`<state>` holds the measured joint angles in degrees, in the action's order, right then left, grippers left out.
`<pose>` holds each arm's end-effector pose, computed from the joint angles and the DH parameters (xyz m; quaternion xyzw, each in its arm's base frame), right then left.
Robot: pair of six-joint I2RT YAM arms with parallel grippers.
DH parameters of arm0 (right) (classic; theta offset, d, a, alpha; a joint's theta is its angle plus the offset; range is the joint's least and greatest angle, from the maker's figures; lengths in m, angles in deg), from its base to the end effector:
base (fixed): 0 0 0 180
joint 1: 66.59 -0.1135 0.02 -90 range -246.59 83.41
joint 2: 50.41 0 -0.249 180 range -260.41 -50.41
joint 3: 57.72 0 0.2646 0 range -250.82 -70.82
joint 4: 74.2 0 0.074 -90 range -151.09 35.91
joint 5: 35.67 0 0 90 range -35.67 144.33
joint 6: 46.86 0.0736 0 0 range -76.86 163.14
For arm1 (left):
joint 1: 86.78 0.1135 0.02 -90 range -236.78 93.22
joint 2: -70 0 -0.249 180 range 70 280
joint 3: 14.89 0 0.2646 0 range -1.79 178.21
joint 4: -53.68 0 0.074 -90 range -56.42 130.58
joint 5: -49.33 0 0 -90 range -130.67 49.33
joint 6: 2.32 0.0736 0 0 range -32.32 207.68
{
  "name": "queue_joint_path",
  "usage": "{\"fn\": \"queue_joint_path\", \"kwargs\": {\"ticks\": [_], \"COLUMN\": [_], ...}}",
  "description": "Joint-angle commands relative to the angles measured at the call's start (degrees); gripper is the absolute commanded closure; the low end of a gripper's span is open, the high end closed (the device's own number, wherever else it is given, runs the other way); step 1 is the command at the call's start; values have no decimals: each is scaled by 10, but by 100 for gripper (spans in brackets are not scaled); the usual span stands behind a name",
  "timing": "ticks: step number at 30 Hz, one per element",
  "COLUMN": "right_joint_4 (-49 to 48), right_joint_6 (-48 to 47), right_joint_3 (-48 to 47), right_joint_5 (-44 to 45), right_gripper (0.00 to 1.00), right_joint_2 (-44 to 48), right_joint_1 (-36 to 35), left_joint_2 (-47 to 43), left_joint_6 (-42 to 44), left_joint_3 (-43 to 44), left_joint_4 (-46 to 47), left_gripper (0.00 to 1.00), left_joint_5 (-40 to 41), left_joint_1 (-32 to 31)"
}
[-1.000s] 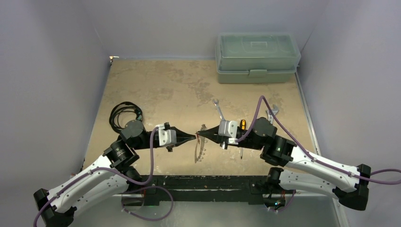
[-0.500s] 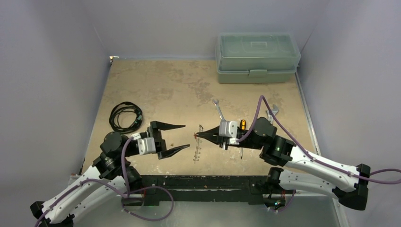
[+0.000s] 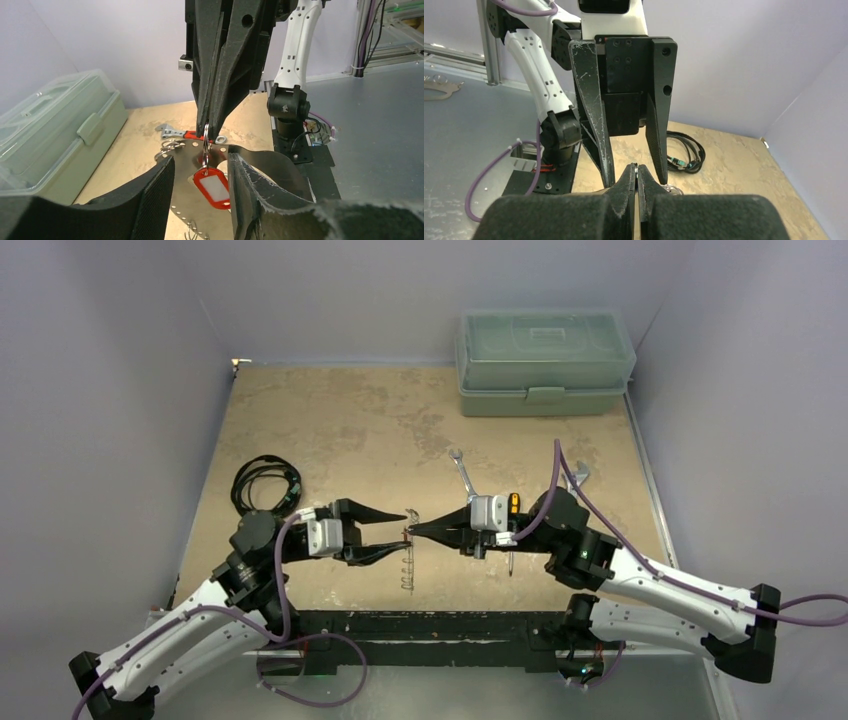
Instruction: Put the keys on the keyring
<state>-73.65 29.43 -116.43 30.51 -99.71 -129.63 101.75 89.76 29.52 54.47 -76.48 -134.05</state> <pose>0.0906 0.2437 0.3673 -0.5180 0.4016 0.4321 0.6194 0.1017 -0.1735 0.3336 0.4654 0.4349 -0.4628 0.6165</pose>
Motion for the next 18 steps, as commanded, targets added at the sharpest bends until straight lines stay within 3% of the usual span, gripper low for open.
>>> {"fn": "queue_joint_path", "kwargs": {"ticks": [1, 9, 13, 15, 18], "right_joint_4": [-61, -87, -84, -82, -80], "right_joint_6": [20, 34, 34, 35, 38], "right_joint_3": [-7, -1, -4, -6, -5], "right_joint_5": [-21, -29, -34, -36, -40], "right_gripper": [100, 100, 100, 100, 100], "right_joint_2": [-7, -21, -26, -29, -32], "right_joint_1": [-1, -1, -1, -1, -1], "left_joint_2": [-7, -16, -14, -9, -1], "left_joint_6": [-6, -2, 1, 3, 12], "left_joint_3": [3, 0, 2, 6, 13], "left_joint_4": [16, 16, 15, 9, -7], "left_gripper": [60, 69, 83, 100, 100], "left_joint_5": [-17, -8, -8, -4, 0], "left_joint_1": [2, 2, 2, 2, 1]}}
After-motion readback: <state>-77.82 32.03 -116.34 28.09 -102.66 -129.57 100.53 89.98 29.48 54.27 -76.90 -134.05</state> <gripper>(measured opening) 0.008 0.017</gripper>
